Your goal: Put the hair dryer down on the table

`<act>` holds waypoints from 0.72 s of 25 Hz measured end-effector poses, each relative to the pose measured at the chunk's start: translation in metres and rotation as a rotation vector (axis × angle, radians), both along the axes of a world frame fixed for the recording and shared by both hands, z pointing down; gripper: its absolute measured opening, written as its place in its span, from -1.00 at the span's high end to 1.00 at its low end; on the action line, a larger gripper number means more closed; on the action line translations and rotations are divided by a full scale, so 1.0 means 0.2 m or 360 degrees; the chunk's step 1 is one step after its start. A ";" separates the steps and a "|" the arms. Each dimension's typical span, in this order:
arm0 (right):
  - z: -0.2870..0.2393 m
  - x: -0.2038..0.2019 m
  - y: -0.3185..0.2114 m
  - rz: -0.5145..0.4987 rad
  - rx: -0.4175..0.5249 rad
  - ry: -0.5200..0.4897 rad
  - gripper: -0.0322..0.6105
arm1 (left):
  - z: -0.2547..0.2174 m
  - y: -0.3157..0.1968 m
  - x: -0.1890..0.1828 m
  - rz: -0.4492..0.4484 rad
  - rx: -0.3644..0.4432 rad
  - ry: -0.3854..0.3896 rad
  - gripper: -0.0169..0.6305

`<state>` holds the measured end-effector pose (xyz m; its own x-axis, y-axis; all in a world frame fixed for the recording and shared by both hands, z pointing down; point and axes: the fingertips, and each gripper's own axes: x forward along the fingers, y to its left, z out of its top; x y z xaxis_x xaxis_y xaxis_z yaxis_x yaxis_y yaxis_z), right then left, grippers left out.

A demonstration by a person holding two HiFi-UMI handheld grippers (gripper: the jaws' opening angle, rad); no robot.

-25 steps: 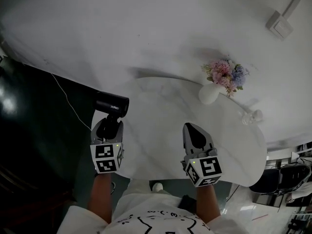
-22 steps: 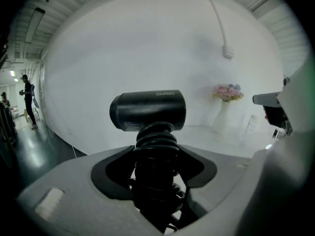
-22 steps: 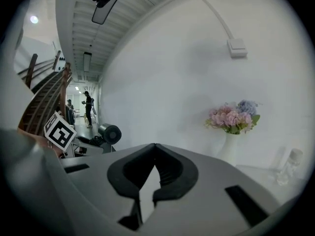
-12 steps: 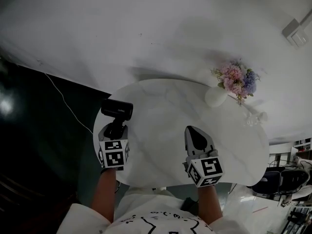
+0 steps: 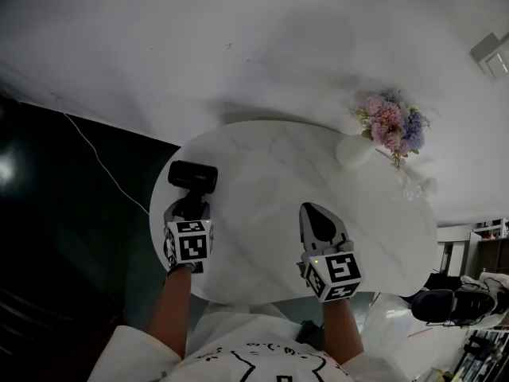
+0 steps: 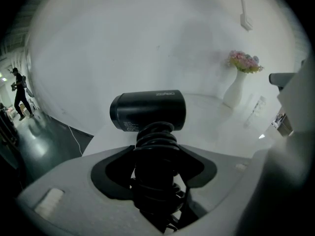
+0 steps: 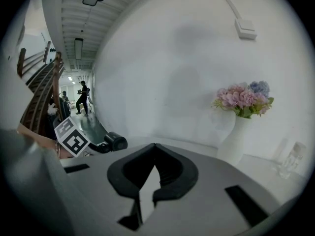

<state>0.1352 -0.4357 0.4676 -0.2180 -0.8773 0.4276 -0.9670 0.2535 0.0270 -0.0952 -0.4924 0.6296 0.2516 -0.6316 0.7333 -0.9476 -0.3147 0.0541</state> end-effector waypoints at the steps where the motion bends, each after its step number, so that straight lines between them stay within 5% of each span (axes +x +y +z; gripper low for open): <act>1: 0.00 0.00 0.00 0.0000 -0.0004 0.0003 0.89 | 0.01 0.00 0.00 0.0001 -0.0013 -0.0006 0.15; 12: 0.01 -0.07 -0.01 -0.0030 -0.0026 0.0046 0.89 | 0.06 -0.03 0.00 0.0016 -0.0026 -0.0193 0.15; 18: -0.01 -0.07 0.00 -0.0044 -0.0014 0.0053 0.89 | 0.07 -0.03 0.00 -0.0026 -0.0034 -0.0189 0.14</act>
<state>0.1206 -0.4357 0.4664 -0.2277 -0.8672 0.4428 -0.9582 0.2804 0.0564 -0.0957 -0.4993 0.6426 0.1518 -0.6190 0.7706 -0.9528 -0.2991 -0.0526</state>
